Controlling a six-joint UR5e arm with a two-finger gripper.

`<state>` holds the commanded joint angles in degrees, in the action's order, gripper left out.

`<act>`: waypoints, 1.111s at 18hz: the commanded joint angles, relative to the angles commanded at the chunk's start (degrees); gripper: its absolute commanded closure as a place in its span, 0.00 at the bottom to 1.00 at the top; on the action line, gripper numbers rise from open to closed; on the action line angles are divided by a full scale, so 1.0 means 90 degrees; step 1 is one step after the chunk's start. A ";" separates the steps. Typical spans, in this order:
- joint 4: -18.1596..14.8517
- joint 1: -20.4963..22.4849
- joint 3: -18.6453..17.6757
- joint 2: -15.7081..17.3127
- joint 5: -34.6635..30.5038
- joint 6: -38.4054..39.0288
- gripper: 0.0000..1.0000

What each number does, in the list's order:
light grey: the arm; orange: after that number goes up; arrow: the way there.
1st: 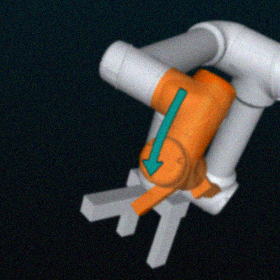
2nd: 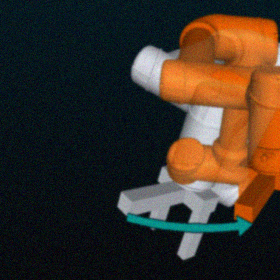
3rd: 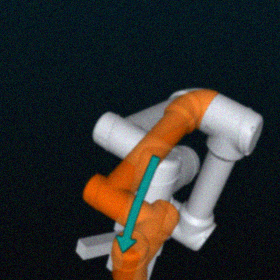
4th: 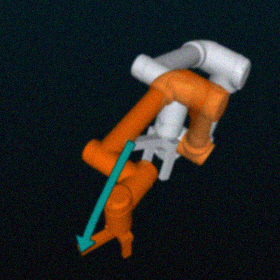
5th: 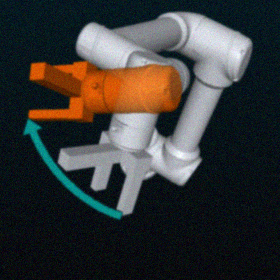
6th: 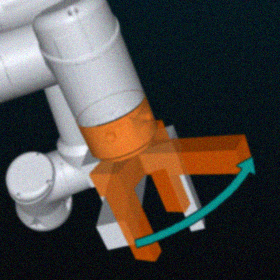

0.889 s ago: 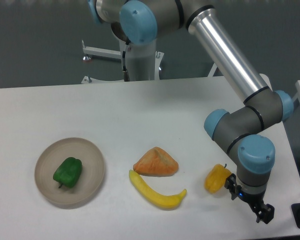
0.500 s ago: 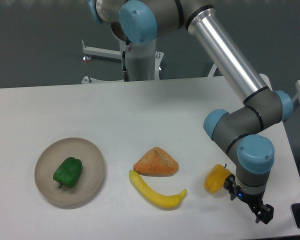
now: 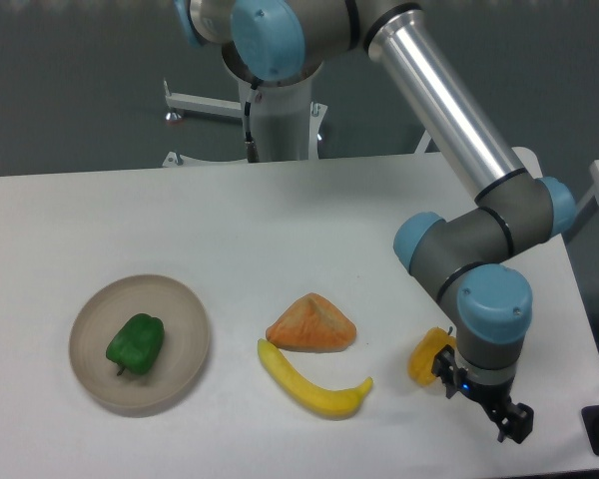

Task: Pick up the green pepper from the plate
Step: 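Move the gripper over the table toward the green pepper on the plate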

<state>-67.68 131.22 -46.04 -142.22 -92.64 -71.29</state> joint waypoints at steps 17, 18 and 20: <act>-0.0127 -0.1503 -0.2149 0.1651 0.0508 0.3897 0.00; -0.0127 -0.1630 -0.2198 0.1700 0.0566 0.4004 0.00; -0.0127 -0.1728 -0.2277 0.1739 0.1158 0.4646 0.00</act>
<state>-68.82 115.67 -66.53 -126.56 -82.21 -29.48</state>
